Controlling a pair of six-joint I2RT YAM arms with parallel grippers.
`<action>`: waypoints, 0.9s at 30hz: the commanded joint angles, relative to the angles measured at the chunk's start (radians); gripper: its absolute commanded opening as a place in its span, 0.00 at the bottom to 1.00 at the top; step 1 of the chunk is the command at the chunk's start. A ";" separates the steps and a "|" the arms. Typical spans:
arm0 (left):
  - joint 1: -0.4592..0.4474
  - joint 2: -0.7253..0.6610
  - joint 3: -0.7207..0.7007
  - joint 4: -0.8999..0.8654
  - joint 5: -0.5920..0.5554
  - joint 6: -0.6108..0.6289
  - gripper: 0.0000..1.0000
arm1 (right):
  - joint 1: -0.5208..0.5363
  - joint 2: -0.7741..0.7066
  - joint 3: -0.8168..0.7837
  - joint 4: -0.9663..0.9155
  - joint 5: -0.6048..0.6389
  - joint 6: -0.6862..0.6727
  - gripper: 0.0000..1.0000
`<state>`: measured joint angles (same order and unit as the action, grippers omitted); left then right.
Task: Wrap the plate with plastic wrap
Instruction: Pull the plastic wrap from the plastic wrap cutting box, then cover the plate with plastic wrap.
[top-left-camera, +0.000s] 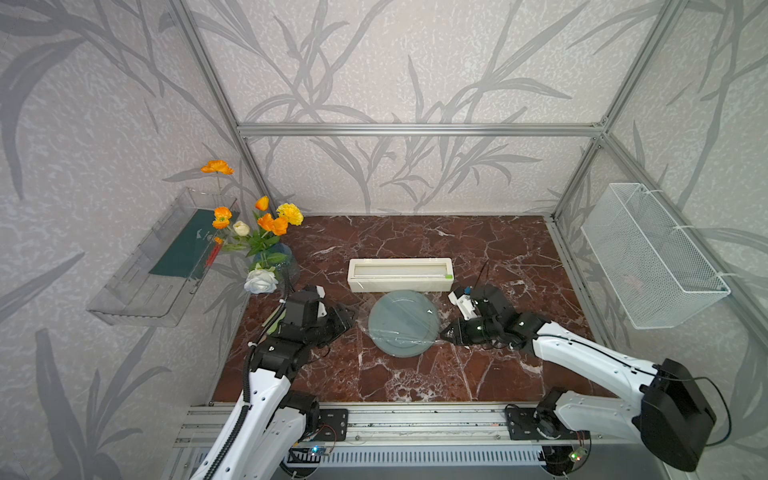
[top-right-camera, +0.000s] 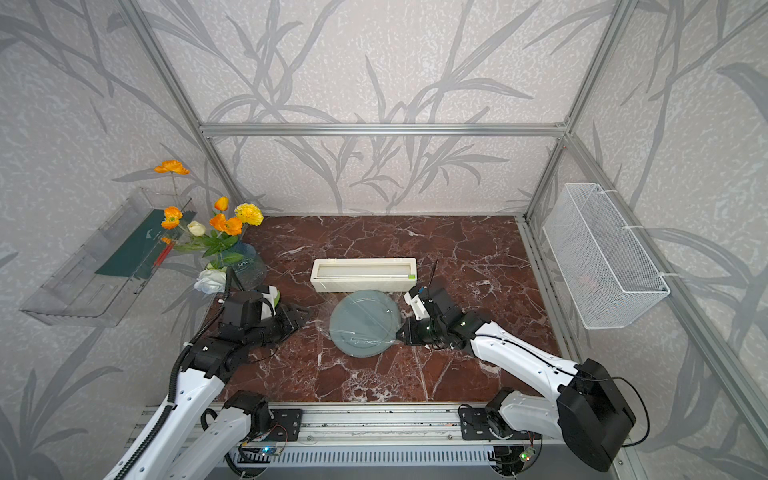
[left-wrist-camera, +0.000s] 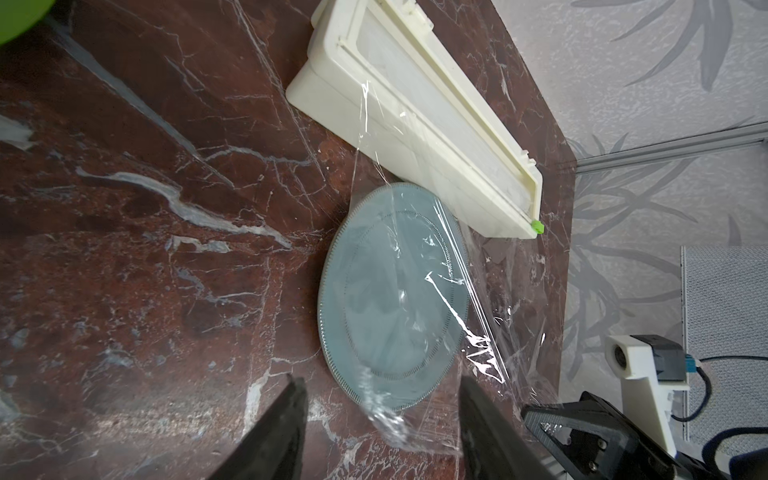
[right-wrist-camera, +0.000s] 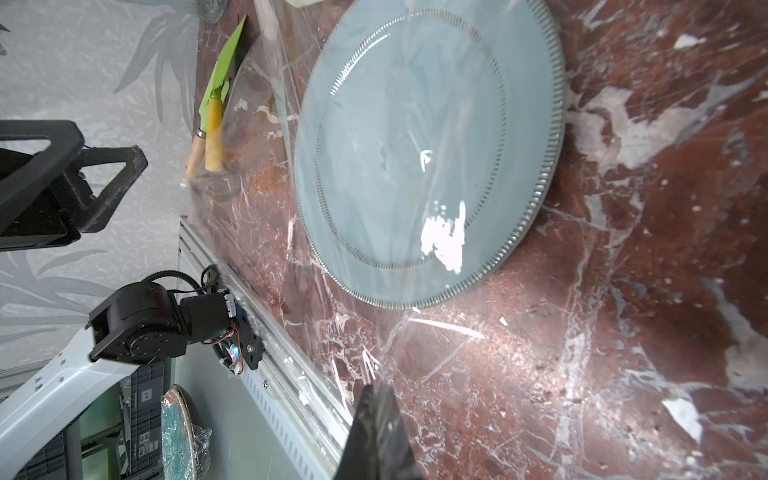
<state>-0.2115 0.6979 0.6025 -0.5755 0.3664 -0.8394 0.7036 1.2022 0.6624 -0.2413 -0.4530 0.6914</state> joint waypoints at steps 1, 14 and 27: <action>-0.018 0.023 -0.049 0.050 0.051 -0.037 0.57 | 0.012 0.030 -0.043 0.050 0.001 0.024 0.00; -0.135 -0.003 -0.298 0.225 0.018 -0.194 0.52 | 0.076 0.150 -0.117 0.184 0.010 0.086 0.00; -0.149 0.149 -0.349 0.397 -0.087 -0.252 0.40 | 0.077 0.149 -0.113 0.170 0.024 0.071 0.00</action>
<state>-0.3542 0.8288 0.2653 -0.2466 0.3279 -1.0565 0.7723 1.3483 0.5518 -0.0521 -0.4339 0.7704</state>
